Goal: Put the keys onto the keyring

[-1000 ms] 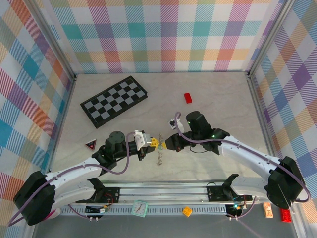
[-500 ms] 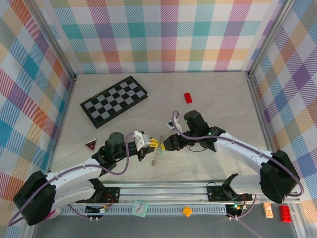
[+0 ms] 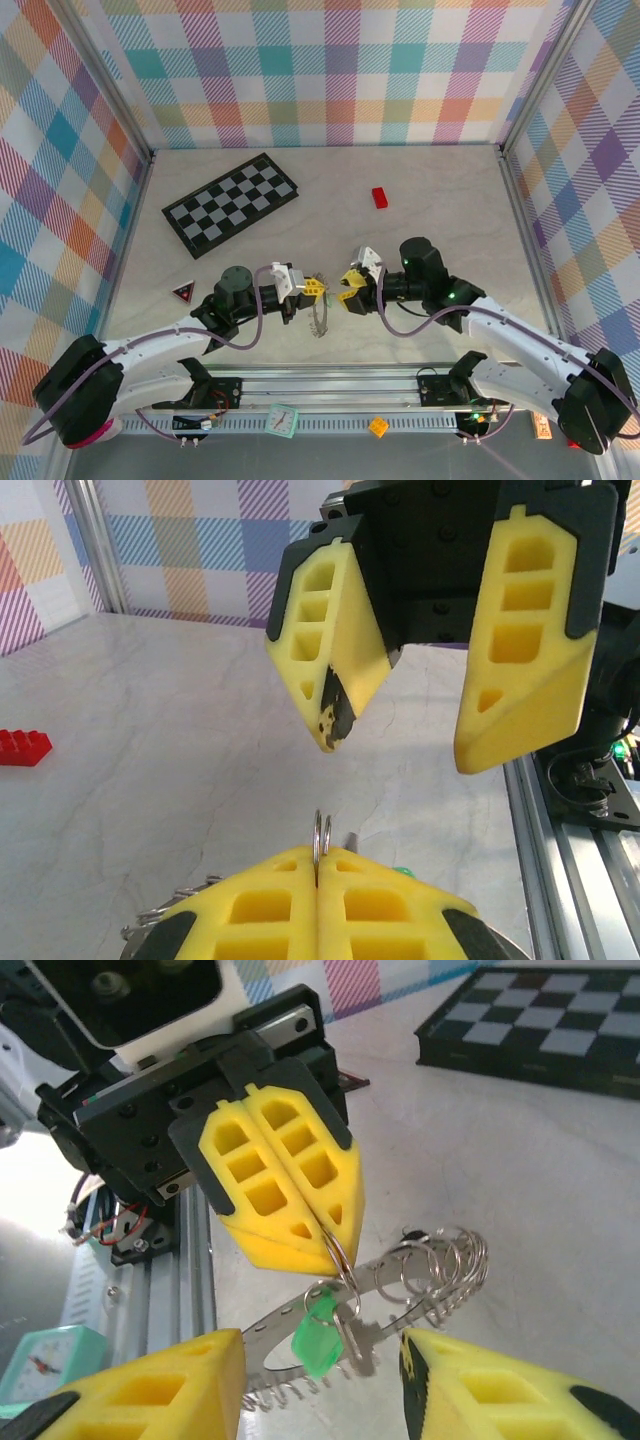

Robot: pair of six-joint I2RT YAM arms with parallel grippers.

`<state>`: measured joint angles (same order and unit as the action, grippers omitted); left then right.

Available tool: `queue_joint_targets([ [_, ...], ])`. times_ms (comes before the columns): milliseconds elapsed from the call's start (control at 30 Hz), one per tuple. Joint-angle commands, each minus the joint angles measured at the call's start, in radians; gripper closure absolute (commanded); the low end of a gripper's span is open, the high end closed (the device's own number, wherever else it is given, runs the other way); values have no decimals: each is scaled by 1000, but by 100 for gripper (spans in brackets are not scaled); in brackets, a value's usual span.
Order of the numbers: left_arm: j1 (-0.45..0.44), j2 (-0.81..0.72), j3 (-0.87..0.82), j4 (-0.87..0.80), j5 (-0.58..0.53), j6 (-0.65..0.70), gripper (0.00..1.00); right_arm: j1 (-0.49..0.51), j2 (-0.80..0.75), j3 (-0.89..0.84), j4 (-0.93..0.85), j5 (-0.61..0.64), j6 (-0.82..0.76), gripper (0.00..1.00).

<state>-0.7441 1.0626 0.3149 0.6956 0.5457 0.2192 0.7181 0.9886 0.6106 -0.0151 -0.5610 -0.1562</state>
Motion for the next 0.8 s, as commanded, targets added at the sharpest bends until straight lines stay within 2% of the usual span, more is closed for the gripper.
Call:
queue_joint_targets([
  [0, -7, 19, 6, 107, 58, -25, 100, -6, 48, 43, 41, -55, -140, 57],
  [233, -8, 31, 10, 116, 90, -41, 100, -7, 70, 15, 128, -12, -153, 65],
  [500, -7, 39, 10, 132, 105, -52, 100, -6, 115, 41, 64, -70, -218, 73],
  [767, -7, 49, 13, 138, 110, -50, 100, -8, 141, 43, 71, -102, -233, 76],
])
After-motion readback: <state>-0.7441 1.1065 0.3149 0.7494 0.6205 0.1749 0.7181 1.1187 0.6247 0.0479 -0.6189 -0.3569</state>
